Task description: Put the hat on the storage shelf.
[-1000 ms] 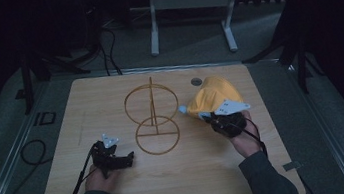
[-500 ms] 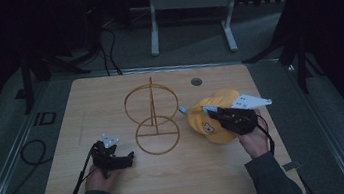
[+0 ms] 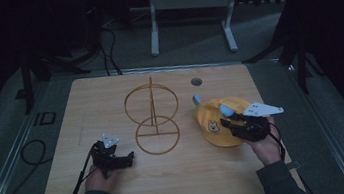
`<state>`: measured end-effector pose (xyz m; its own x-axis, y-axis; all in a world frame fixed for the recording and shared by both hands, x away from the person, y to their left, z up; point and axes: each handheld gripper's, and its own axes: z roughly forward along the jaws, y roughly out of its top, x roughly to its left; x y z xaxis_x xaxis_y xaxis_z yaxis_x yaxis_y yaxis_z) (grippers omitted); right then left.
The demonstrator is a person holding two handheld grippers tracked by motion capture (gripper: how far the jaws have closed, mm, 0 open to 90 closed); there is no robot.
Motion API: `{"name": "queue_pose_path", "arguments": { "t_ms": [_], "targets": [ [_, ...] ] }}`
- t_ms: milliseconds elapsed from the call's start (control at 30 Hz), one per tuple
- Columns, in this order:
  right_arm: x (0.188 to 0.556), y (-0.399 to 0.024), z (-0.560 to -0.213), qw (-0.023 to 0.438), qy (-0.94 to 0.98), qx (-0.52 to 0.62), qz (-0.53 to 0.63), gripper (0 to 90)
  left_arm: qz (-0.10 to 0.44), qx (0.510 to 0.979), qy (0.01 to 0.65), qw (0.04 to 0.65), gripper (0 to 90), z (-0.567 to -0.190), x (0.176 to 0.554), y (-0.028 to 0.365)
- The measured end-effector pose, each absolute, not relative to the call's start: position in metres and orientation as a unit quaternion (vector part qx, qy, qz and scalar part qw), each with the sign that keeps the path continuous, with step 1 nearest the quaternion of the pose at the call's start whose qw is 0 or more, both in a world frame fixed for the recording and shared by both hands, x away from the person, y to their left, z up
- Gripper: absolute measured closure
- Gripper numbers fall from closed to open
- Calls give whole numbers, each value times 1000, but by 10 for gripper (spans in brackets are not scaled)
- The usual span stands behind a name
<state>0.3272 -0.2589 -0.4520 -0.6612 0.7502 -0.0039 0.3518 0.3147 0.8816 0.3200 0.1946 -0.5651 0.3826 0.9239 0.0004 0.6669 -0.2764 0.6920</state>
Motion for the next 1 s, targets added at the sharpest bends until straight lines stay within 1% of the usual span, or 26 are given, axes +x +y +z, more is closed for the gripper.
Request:
{"name": "queue_pose_path", "arguments": {
  "t_ms": [300, 667, 1000],
  "targets": [
    [322, -252, -448, 221, 804, 323, 448, 589, 207, 771, 516, 310, 19, -565, 320, 195],
    [336, -260, -433, 238, 814, 333, 413, 586, 207, 771, 516, 311, 19, -565, 320, 195],
    [350, -263, -423, 235, 827, 338, 382, 576, 206, 771, 516, 310, 19, -565, 320, 195]
  ]
}}
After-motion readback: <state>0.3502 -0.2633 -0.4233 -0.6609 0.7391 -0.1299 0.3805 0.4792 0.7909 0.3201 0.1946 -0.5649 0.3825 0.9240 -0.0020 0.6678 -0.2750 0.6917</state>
